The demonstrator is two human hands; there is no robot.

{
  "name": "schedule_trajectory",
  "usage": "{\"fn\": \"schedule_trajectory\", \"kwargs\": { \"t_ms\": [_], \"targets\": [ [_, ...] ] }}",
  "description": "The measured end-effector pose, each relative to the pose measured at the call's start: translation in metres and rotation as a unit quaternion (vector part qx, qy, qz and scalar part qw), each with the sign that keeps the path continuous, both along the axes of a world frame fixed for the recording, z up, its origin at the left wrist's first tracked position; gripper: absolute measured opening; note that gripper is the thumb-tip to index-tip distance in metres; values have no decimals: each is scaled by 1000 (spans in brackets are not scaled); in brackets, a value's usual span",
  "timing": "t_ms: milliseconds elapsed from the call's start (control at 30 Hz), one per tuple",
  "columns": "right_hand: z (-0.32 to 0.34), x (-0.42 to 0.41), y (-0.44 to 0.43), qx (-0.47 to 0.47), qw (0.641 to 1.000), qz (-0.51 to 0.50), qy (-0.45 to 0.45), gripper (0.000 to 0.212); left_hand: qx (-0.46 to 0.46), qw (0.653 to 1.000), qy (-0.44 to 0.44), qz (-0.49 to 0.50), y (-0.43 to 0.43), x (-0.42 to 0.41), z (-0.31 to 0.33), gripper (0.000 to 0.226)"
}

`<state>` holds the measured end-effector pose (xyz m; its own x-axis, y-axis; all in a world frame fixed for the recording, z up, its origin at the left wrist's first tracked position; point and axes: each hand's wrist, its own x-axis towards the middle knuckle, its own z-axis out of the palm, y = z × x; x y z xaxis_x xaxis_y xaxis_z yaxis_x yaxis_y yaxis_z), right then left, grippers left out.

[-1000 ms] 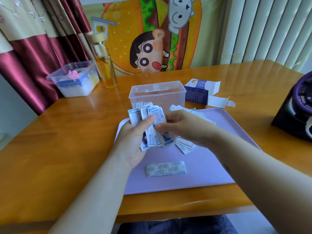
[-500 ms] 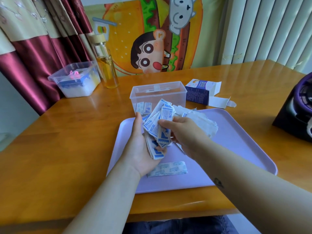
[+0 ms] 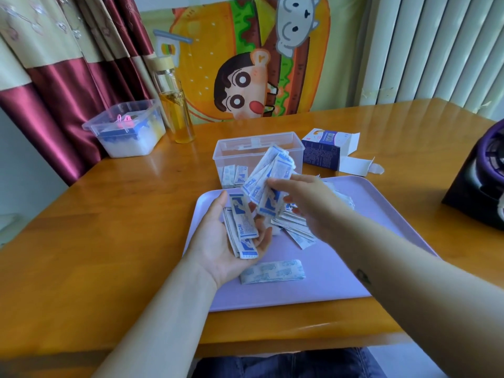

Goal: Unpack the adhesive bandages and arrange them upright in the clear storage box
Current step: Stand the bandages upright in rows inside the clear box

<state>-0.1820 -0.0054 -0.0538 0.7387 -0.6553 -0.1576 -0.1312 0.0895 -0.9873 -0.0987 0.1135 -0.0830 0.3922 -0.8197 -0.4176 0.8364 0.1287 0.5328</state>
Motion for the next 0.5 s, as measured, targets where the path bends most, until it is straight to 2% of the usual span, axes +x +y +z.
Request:
{"fn": "schedule_trajectory", "kwargs": {
  "t_ms": [133, 200, 267, 300, 367, 400, 433, 467, 500],
  "targets": [
    [9, -3, -6, -136, 979, 107, 110, 12, -7, 999, -38, -15, 2, 5, 2, 56],
    [5, -1, -1, -184, 957, 153, 163, 24, -14, 996, -76, -43, 2, 2, 6, 52],
    [0, 1, 8, -260, 933, 157, 194, 35, -11, 994, -101, -41, 0, -1, 6, 40],
    [-5, 2, 12, -323, 914, 137, 203, 39, -3, 993, -110, -31, -1, -2, 5, 33],
    [-14, 5, 18, -470, 851, 71, 224, 43, 14, 994, -111, -17, 0, -3, 4, 22],
    [-16, 5, 20, -522, 823, 44, 219, 45, 16, 994, -105, -16, 1, -2, 4, 21],
    [-17, 4, 19, -550, 812, 31, 194, 44, 16, 995, -97, -16, 2, -1, 4, 20],
    [-15, 2, 18, -550, 820, 35, 155, 43, 15, 996, -89, -13, 3, 0, 5, 19],
    [-14, 0, 16, -531, 839, 57, 108, 50, 17, 996, -83, -10, 4, 2, 6, 19]
  ]
}}
